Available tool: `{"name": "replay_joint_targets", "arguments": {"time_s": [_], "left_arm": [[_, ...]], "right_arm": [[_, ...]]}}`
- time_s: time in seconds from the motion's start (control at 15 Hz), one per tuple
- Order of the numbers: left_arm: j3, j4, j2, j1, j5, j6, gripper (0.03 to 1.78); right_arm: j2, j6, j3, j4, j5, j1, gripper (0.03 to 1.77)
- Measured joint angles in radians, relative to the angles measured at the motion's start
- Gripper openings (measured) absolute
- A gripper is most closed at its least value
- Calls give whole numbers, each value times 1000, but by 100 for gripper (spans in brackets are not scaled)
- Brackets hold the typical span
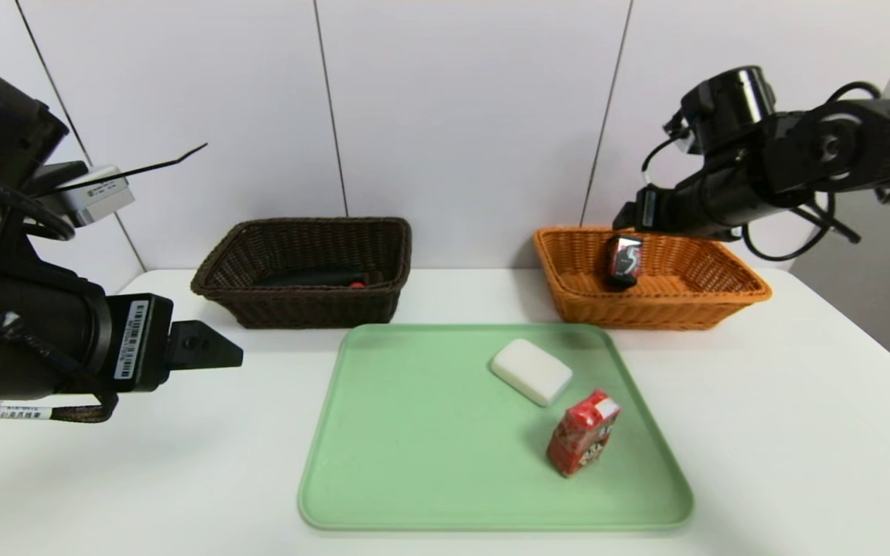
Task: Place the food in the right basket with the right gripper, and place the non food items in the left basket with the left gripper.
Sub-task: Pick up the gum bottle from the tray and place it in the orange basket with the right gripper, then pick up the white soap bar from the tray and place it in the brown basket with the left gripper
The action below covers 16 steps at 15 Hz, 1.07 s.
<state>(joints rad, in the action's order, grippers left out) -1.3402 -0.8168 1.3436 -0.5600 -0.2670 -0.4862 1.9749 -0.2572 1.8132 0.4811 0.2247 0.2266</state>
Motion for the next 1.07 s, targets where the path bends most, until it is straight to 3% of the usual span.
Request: {"name": "replay_joint_targets", "arguments": {"time_s": [0.4, 0.8, 1.07], "left_arm": [[-23, 149, 40, -22, 19, 11, 169], [-194, 178, 228, -108, 16, 2, 169], [-358, 177, 395, -179, 14, 11, 169]], "right_arm": [[-288, -43, -100, 213, 4, -6, 165], [-538, -57, -375, 227, 5, -6, 168], [-622, -103, -444, 227, 4, -1, 169]]}}
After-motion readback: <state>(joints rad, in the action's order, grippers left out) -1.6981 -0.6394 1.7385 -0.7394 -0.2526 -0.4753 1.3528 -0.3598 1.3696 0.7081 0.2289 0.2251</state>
